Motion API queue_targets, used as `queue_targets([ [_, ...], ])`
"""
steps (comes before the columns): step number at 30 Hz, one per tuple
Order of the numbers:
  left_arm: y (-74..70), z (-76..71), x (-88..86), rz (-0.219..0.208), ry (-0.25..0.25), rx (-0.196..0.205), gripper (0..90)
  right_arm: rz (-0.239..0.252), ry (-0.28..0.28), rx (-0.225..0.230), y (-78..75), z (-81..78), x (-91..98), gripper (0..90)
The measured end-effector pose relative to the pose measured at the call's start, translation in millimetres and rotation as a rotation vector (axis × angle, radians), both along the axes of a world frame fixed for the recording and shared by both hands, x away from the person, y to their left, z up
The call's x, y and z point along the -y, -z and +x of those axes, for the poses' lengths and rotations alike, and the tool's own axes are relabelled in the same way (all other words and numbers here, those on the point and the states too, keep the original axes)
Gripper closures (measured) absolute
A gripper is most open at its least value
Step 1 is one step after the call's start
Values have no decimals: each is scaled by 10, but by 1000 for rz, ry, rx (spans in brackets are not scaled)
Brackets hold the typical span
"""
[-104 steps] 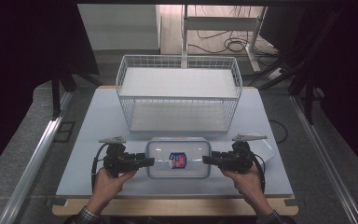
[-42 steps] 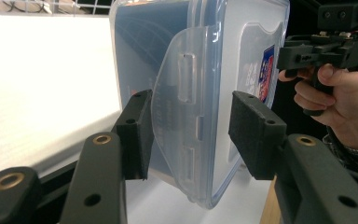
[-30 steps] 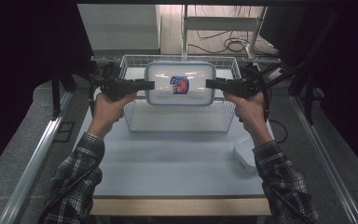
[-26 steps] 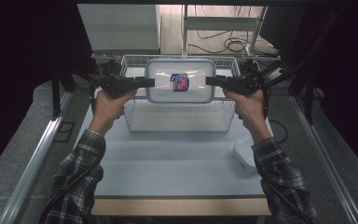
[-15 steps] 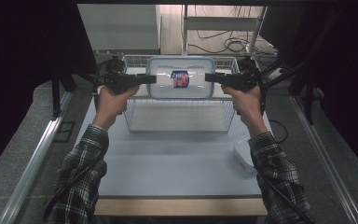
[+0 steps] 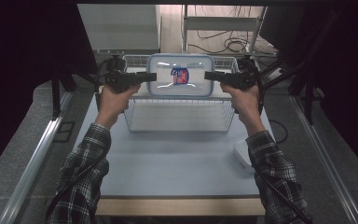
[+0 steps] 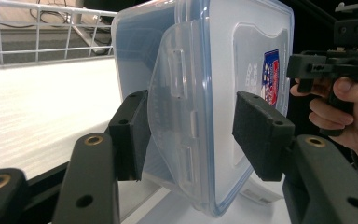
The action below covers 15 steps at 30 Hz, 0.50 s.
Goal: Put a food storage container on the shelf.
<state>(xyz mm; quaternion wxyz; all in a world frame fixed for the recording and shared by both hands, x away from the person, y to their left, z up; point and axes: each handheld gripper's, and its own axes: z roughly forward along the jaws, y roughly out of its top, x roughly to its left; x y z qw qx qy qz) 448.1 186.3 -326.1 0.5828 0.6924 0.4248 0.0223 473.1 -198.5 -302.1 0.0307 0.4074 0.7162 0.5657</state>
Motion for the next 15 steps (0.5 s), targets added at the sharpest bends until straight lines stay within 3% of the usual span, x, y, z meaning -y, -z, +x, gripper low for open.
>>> queue_targets([
  [7,40,40,18,-3,-8,-21,420,-109,33,3,19,1,-80,484],
  [11,66,82,-5,-26,-3,-38,413,-85,41,-15,57,33,-83,485],
  [15,61,118,5,-9,-15,-50,369,-125,48,-16,52,23,-106,487],
])
